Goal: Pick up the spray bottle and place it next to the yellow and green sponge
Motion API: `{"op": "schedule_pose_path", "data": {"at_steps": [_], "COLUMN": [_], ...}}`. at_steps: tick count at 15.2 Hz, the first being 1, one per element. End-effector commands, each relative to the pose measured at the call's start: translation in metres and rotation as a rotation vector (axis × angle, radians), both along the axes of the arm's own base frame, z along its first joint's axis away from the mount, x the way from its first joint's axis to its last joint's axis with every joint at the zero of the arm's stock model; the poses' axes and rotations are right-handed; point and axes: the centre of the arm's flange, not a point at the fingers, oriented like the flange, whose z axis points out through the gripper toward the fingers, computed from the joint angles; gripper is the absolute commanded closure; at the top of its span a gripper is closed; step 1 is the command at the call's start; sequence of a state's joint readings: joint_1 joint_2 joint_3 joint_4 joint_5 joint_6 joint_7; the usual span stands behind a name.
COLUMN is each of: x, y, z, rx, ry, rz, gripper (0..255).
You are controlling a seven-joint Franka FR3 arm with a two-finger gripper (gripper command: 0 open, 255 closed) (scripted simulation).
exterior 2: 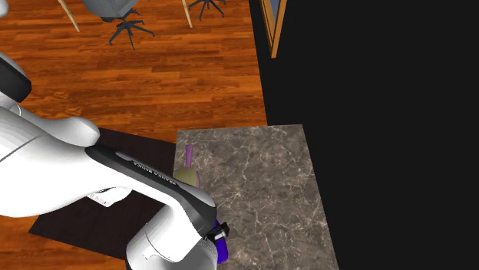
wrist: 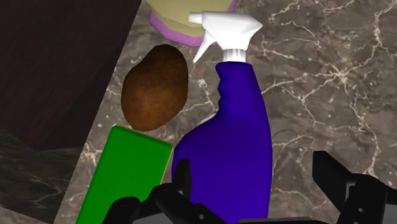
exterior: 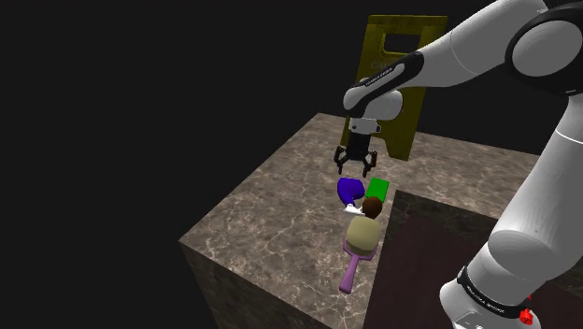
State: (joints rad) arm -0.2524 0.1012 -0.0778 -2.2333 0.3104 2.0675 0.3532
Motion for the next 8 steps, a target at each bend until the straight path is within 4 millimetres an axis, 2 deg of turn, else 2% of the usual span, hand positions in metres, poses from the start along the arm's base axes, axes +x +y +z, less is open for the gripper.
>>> {"op": "schedule_pose_path", "data": {"at_steps": [1,5,8], "x": [0.000,0.007,0.007], "y": [0.000,-0.016,-0.016], "z": [0.000,0.047,0.047], "rx": [0.000,0.000,0.000], "ry": [0.000,0.000,0.000], "rz": [0.000,0.000,0.000], "gripper": [0,0,0]}}
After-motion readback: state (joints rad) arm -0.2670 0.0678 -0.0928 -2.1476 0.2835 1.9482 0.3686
